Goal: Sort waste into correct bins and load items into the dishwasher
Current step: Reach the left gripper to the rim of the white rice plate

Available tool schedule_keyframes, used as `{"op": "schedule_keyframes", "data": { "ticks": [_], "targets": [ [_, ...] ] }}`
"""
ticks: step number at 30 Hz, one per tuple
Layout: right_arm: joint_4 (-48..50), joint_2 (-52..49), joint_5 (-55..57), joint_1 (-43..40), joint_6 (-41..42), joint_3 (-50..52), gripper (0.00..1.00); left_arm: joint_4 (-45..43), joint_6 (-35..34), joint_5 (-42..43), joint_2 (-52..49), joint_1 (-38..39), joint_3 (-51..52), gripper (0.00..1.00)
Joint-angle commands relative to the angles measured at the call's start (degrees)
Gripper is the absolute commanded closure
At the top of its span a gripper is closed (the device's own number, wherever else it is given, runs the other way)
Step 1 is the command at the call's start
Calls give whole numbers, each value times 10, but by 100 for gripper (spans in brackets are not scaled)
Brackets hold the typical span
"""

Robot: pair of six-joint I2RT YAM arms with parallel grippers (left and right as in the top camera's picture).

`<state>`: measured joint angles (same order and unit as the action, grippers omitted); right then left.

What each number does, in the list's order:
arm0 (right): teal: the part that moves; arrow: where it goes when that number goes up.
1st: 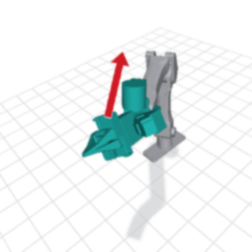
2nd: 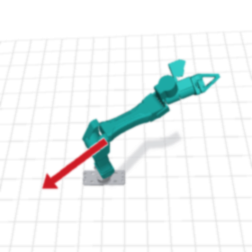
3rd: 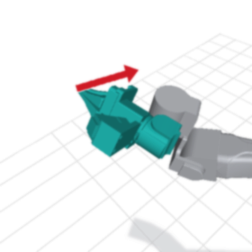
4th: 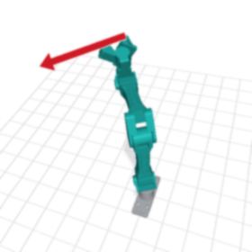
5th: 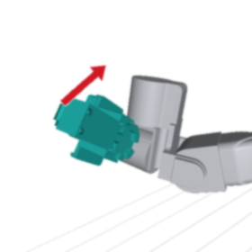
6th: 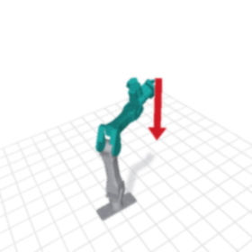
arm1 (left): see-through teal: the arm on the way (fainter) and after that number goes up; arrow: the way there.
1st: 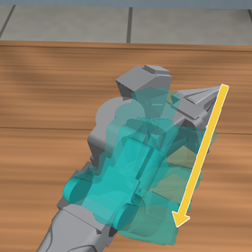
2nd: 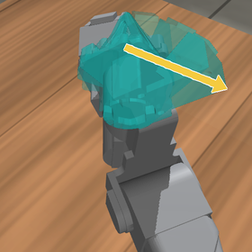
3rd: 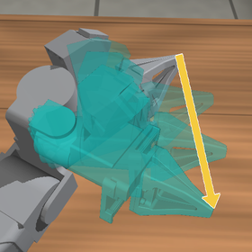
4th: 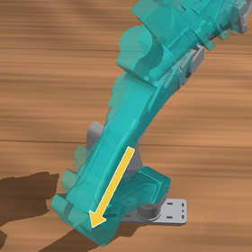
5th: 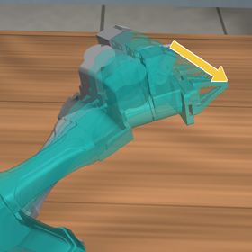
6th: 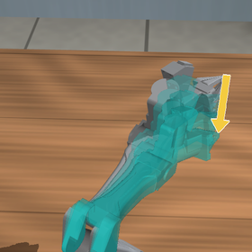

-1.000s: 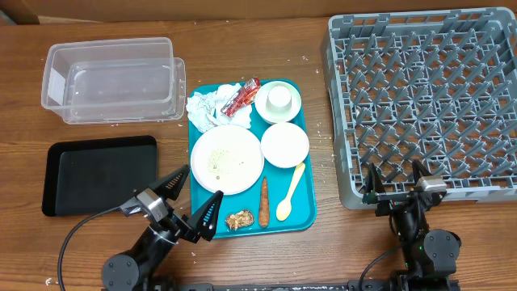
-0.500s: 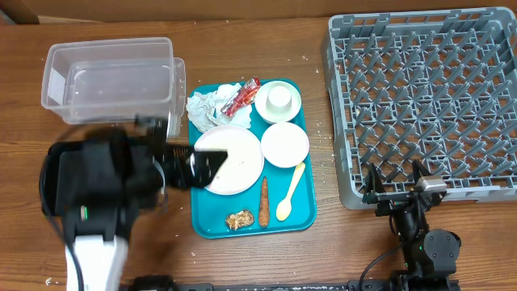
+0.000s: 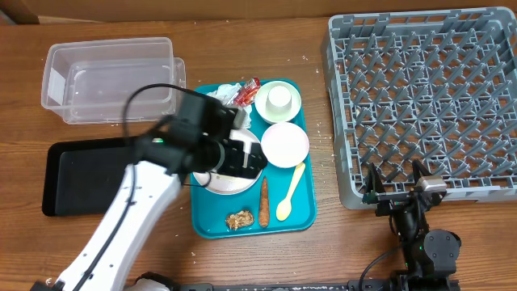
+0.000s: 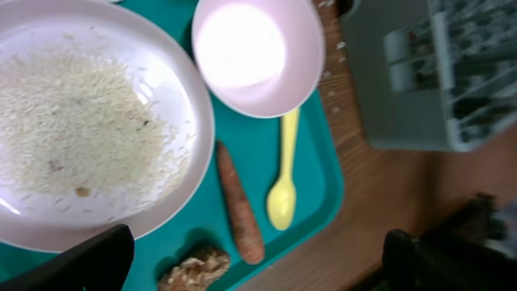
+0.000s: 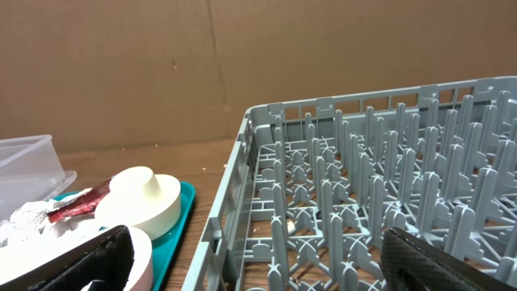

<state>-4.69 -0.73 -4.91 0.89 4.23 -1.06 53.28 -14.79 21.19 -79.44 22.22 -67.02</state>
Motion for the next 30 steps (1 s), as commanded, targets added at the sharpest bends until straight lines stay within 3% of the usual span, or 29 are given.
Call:
{"op": "schedule_keyframes", "data": {
  "ticks": [1, 12, 20, 26, 30],
  "targets": [
    [3, 4, 6, 2, -2, 6, 0, -1, -35, -140, -28, 32, -21, 0],
    [3, 4, 6, 2, -2, 6, 0, -19, -34, -137, -64, 44, -22, 0],
    [3, 4, 6, 2, -2, 6, 0, -6, 44, -150, -121, 69, -22, 0],
    [3, 4, 6, 2, -2, 6, 0, -12, 53, -317, -191, 141, -22, 0],
    [3, 4, 6, 2, -2, 6, 0, -24, 25, -349, -228, 154, -22, 0]
  ]
}}
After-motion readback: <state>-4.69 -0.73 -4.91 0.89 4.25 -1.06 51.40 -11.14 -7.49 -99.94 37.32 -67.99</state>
